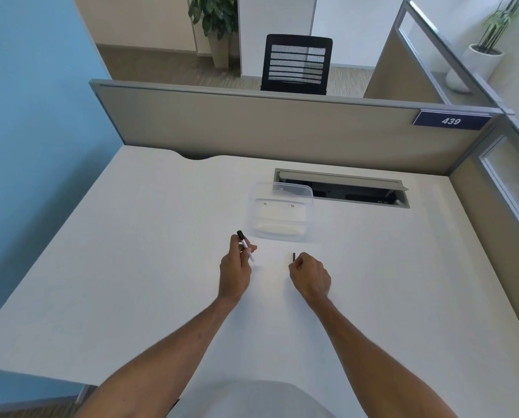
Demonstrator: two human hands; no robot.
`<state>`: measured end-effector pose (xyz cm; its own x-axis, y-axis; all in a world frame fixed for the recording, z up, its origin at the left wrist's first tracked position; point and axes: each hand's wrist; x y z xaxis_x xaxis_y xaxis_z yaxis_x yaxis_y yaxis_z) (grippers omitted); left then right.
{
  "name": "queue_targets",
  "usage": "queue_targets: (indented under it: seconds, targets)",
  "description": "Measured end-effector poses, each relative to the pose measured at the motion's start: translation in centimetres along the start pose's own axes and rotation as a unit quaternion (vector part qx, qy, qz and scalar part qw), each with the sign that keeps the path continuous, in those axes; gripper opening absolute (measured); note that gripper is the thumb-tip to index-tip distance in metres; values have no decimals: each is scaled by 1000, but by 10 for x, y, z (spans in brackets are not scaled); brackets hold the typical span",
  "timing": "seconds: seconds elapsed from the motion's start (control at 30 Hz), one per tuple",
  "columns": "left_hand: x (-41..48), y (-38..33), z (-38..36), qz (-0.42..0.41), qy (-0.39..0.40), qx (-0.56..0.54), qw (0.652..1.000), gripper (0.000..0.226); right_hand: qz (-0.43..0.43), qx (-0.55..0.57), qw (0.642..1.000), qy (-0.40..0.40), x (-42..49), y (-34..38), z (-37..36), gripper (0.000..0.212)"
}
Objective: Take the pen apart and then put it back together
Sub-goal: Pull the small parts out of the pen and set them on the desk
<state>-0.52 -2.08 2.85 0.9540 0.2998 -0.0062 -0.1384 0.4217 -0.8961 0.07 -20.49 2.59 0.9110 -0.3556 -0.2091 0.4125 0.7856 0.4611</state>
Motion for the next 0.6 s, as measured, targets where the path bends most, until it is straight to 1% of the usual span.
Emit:
queue_targets:
  seconds: [0.07,0.17,0.3,0.43,0.6]
  targets:
    - [-7,5,-1,-40,15,42,998,20,-5,5,1000,3,-1,-2,1,21]
    - [-17,14,0,-42,63,70,995,22,-15,12,1000,6,-2,-5,2,20]
    - [-13,9,2,-18,26,57,998,23,-21,18,1000,1,-1,-6,5,21]
    - [-2,-2,6,4,5,21,1000,21,-25,28,999,5,-1,-5,5,21]
    - [18,-15,15,13,-29,-11,999,26,-24,31,999,6,-3,-1,3,21]
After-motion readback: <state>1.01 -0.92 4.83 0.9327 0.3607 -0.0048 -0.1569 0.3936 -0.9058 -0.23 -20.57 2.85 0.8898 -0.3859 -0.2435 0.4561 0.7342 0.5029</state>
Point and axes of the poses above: each hand's wrist, its own x-axis towards the middle knuckle, its own z-axis out of the back of the hand, y = z × x, and after that the axes turned 7 degrees about -y, right-handed
